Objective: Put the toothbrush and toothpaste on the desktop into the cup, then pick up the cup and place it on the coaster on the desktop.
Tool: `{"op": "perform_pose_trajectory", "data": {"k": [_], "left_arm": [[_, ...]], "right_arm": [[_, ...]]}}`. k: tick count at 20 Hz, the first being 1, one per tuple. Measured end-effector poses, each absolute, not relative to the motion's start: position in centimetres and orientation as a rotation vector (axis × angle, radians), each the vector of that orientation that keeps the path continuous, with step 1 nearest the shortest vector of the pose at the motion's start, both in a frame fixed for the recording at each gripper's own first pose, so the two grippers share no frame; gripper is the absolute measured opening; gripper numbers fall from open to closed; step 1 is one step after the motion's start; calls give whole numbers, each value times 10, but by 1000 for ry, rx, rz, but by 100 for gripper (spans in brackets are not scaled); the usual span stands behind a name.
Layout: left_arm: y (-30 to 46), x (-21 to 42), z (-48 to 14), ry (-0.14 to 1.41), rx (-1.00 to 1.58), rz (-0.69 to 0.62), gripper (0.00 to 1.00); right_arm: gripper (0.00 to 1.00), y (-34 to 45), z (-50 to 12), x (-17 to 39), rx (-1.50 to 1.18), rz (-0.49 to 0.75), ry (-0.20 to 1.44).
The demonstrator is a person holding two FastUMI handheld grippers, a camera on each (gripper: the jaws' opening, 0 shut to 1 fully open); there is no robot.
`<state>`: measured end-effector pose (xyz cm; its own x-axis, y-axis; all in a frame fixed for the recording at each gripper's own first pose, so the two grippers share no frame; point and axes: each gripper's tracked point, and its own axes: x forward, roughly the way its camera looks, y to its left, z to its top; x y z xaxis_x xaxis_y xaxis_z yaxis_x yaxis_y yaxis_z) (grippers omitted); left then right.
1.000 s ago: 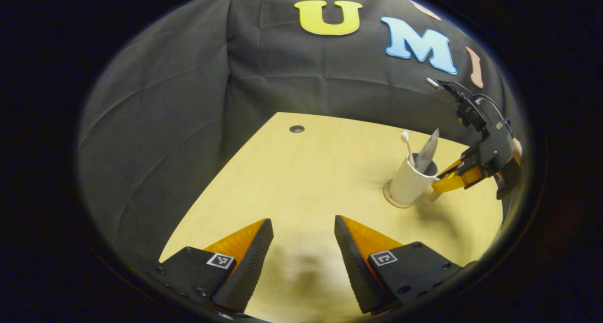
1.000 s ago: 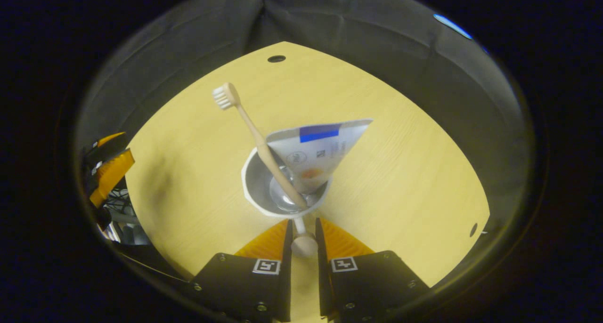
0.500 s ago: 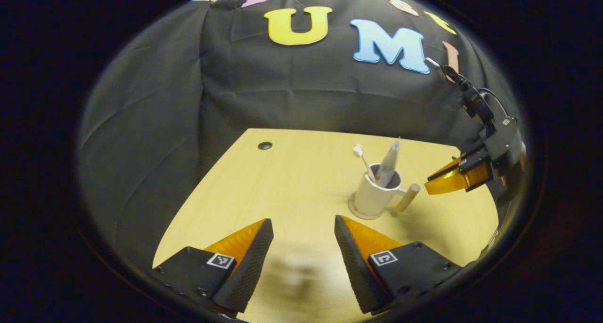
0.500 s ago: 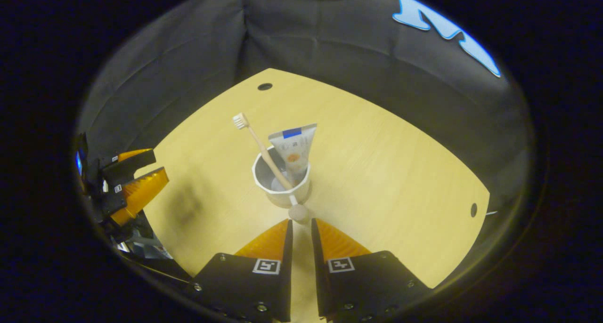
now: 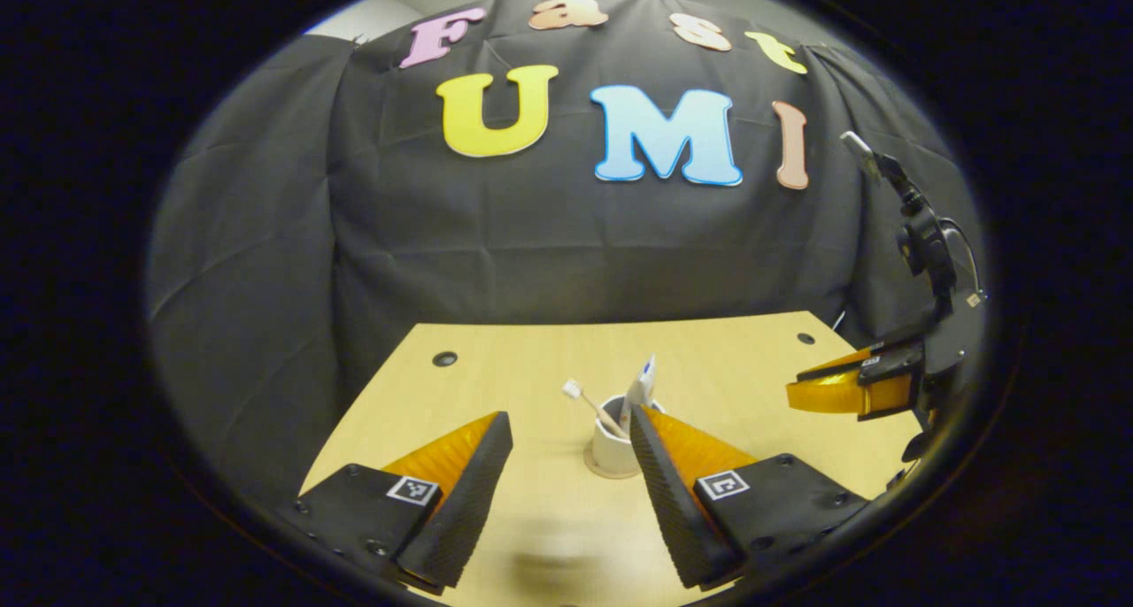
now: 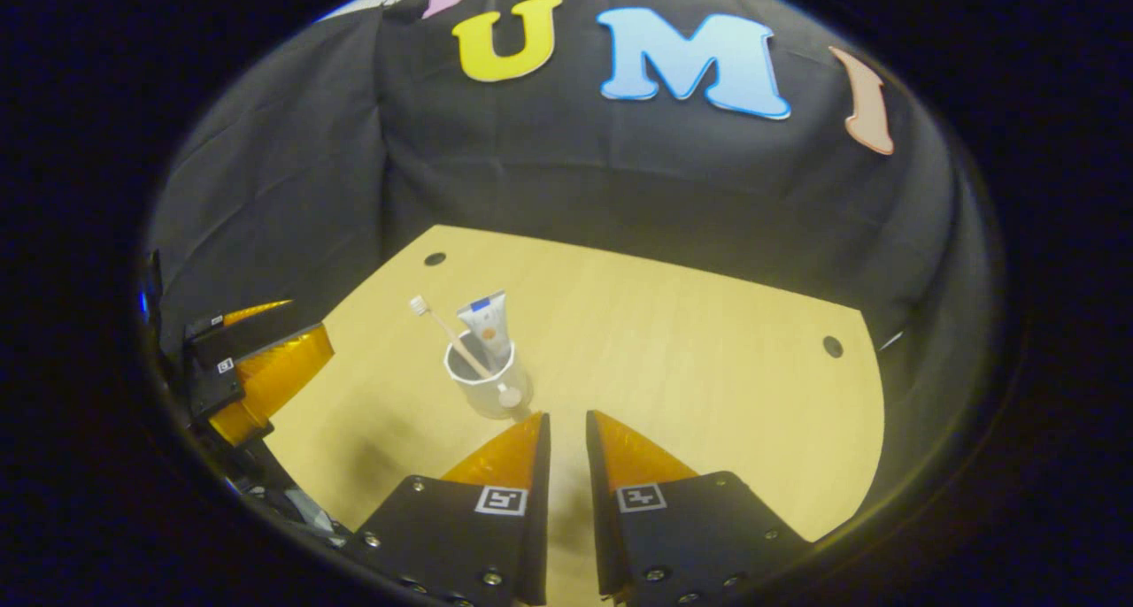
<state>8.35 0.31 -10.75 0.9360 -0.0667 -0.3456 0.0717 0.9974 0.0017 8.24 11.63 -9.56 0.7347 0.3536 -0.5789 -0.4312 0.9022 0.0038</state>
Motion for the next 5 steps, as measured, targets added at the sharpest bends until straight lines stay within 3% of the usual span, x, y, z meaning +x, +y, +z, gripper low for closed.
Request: {"op": "perform_pose_trajectory", "data": {"k": [5], "left_arm": [[-27,83,-83,293,33,-122,94]], "right_arm": [[25,95,-46,68,-39,356,445]]}}
